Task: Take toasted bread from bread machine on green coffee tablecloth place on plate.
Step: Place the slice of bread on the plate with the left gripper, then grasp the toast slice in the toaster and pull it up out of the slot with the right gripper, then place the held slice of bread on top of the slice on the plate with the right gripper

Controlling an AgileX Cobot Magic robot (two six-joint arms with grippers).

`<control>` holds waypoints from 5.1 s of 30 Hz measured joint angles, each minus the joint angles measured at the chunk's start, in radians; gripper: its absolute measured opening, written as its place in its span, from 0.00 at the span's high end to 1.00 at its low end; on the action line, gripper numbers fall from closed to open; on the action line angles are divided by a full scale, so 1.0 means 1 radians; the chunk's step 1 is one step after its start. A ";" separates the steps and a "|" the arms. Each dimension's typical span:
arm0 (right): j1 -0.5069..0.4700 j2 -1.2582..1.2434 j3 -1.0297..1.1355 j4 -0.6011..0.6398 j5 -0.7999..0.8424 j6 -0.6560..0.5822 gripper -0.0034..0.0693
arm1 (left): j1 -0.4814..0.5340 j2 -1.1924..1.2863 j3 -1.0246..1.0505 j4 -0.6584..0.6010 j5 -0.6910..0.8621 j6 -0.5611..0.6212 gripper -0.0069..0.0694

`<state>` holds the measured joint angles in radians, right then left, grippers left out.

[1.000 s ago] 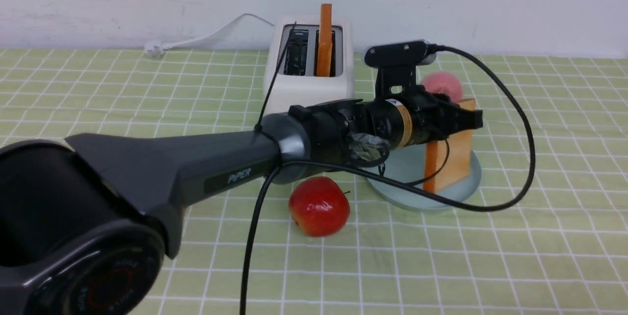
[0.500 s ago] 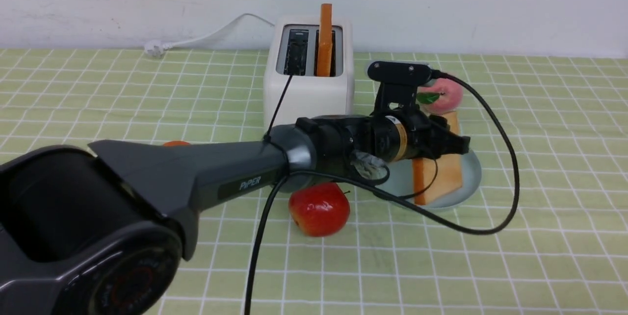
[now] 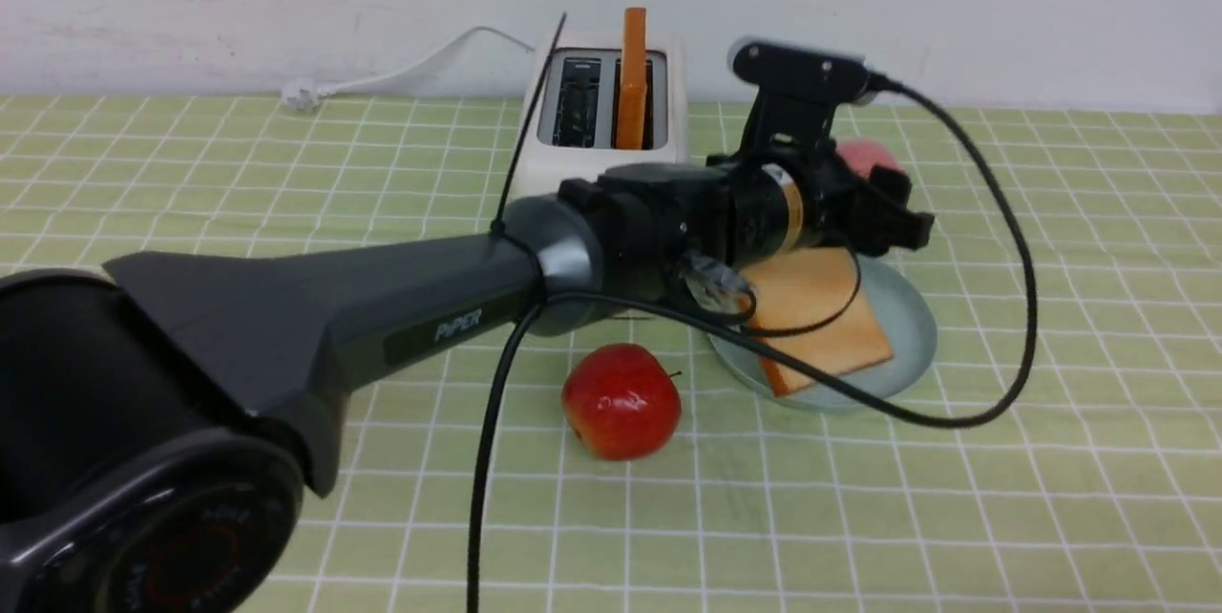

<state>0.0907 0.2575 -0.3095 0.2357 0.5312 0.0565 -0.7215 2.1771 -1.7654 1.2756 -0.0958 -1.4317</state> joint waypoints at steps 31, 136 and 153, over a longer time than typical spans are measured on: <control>0.000 0.272 -0.167 0.112 -0.010 -0.200 0.95 | -0.092 -0.889 0.713 0.068 0.180 -0.098 0.93; 0.172 1.555 -0.971 -0.416 -0.316 -0.158 0.79 | -0.091 -1.943 1.506 0.128 0.361 -0.165 0.92; 0.235 1.495 -0.971 -0.478 -0.155 -0.086 0.19 | -0.091 -1.943 1.506 0.137 0.344 -0.165 0.92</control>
<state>0.3261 1.7525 -1.2802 -0.2428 0.3764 -0.0299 -0.8123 0.2337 -0.2597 1.4131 0.2480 -1.5965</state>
